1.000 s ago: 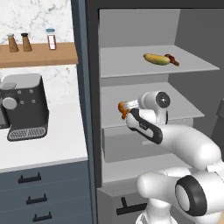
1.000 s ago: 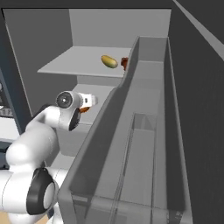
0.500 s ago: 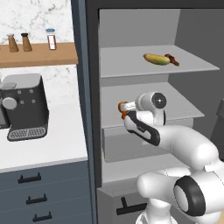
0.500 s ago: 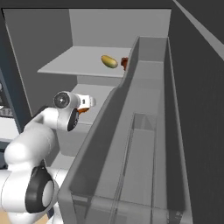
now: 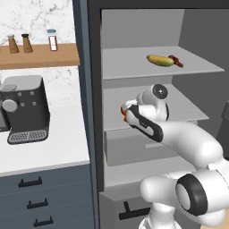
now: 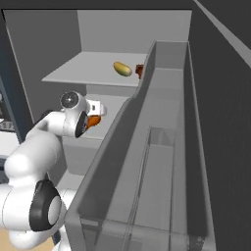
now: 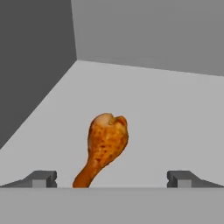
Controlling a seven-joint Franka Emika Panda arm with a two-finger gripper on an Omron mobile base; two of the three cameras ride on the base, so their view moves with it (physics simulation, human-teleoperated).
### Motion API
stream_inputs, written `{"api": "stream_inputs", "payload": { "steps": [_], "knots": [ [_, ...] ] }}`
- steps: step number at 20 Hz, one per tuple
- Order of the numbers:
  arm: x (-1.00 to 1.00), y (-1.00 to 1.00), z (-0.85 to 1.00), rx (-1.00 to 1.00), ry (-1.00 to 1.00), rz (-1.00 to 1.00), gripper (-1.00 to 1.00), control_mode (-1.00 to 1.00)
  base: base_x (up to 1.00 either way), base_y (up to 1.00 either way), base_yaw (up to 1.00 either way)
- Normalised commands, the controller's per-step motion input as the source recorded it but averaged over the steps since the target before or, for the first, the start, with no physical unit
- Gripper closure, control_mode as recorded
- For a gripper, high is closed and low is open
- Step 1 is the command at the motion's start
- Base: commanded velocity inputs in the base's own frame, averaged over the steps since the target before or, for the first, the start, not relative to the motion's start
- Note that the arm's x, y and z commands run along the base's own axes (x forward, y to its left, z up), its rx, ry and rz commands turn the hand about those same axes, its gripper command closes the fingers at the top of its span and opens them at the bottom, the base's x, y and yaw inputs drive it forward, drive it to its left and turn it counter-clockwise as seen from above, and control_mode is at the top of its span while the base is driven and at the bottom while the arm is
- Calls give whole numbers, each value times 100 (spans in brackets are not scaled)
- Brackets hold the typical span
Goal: Place one cucumber and one chicken drumstick in each tupperware on the nearby counter, to pack two identical lunches.
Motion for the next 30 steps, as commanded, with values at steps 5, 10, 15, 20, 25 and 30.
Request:
{"api": "stream_inputs", "payload": {
  "steps": [5, 10, 15, 20, 25, 30],
  "knots": [
    [0, 0, 25, 1, 14, 1, -100, -100, 0, 0, 0],
    [-14, 0, -49, 0, -1, 5, -100, -100, 0, 0, 0],
    [-3, 6, -71, 0, -9, 0, -100, -100, 0, 0, 0],
    [1, 13, -17, 0, -2, 0, -100, -100, 0, 0, 0],
    [22, 16, 0, 1, 0, 1, -100, -100, 0, 0, 0],
    [29, 9, -3, 0, 0, 1, -100, -100, 0, 0, 0]
  ]
}}
